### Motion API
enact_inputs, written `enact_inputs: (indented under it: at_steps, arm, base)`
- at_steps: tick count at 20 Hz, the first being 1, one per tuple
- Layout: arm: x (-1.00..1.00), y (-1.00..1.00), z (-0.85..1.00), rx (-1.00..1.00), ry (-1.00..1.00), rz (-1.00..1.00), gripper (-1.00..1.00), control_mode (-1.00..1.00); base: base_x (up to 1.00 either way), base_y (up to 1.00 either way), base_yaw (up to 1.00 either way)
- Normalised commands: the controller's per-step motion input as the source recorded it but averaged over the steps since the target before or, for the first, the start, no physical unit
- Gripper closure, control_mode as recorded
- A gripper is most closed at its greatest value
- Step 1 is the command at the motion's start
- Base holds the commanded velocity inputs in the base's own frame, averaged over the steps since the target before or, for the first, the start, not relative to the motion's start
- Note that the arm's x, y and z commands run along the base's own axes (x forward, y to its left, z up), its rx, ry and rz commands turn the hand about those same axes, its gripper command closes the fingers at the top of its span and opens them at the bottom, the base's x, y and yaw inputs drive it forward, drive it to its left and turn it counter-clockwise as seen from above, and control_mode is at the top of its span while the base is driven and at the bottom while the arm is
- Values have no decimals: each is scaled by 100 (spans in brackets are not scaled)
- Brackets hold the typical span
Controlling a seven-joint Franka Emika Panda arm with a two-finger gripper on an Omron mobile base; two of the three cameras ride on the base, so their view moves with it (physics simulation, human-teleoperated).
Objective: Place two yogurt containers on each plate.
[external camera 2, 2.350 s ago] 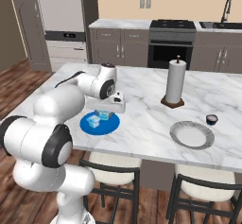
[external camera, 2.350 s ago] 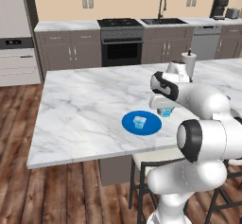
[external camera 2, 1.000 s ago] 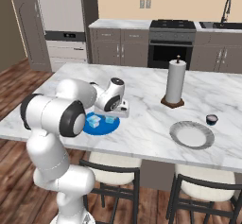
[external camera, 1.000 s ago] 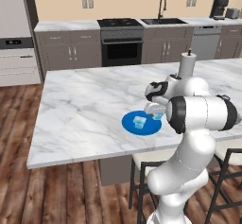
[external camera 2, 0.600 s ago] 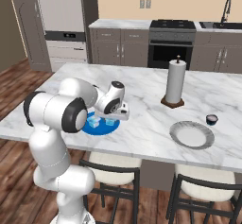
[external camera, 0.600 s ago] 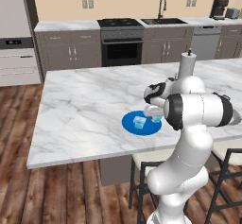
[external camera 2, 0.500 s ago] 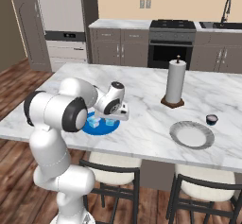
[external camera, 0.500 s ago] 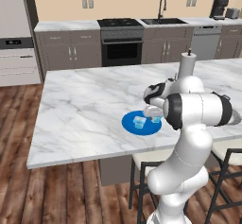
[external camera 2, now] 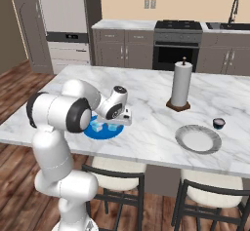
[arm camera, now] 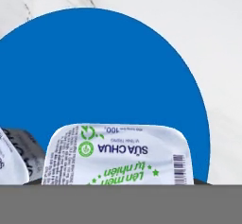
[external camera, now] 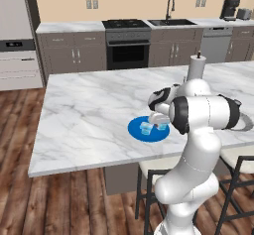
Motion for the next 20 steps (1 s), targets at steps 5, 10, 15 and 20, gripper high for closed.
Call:
enact_inputs:
  at_steps: [5, 10, 15, 20]
  arm:
    - [11, 4, -15, 0, 0, 1, 100, -100]
    - [15, 0, -9, 0, 0, 2, 100, -100]
    - [6, 0, -1, 0, 0, 2, 100, -100]
    - [0, 0, 0, 0, 0, 2, -100, -100]
  base:
    - [0, 0, 0]
    - [0, 0, 0]
    - [0, 0, 0]
    - [0, 0, 0]
